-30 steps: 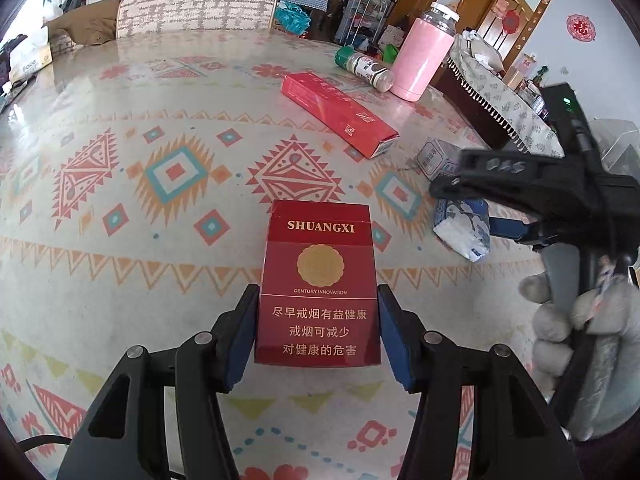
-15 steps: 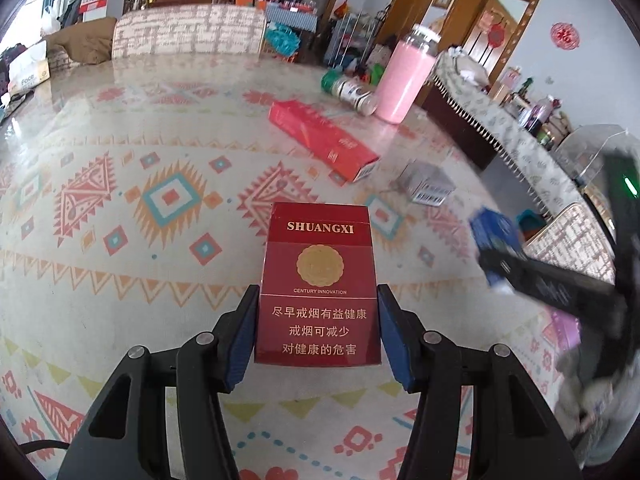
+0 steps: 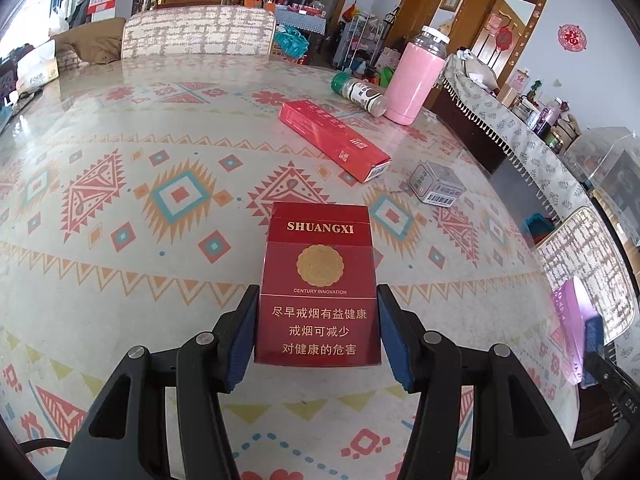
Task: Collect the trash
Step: 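Carry the cigarette pack and tissue pack over the pink wastebasket and open both tools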
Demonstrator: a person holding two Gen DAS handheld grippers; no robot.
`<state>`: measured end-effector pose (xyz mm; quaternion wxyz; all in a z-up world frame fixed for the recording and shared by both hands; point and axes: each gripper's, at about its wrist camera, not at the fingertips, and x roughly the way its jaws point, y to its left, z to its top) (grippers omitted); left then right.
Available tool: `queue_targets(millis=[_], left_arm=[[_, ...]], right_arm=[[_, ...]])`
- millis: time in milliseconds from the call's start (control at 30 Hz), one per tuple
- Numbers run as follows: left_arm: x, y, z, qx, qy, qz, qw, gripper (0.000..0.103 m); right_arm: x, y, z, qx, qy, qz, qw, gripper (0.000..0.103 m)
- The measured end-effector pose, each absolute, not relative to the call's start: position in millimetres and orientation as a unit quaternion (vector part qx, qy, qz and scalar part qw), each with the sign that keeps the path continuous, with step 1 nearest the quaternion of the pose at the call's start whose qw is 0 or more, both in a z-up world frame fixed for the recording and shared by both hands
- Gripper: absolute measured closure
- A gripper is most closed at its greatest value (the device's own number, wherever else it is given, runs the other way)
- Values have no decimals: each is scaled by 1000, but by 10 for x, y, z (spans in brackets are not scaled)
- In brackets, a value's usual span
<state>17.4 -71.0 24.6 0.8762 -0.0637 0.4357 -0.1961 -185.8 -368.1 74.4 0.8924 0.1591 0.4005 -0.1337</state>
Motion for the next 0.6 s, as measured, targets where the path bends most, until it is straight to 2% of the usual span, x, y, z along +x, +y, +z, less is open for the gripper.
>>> queue_targets(millis=[367,600], left_arm=[[-286,-1016,552,-15,395,-221,892,48],[-635,-1671,868,17,380,-298,875,48]], right_arm=[[-2465,-4250,790,192,343,-162,905,48],[-2651,-4595,663,218,334,-167,902,48]])
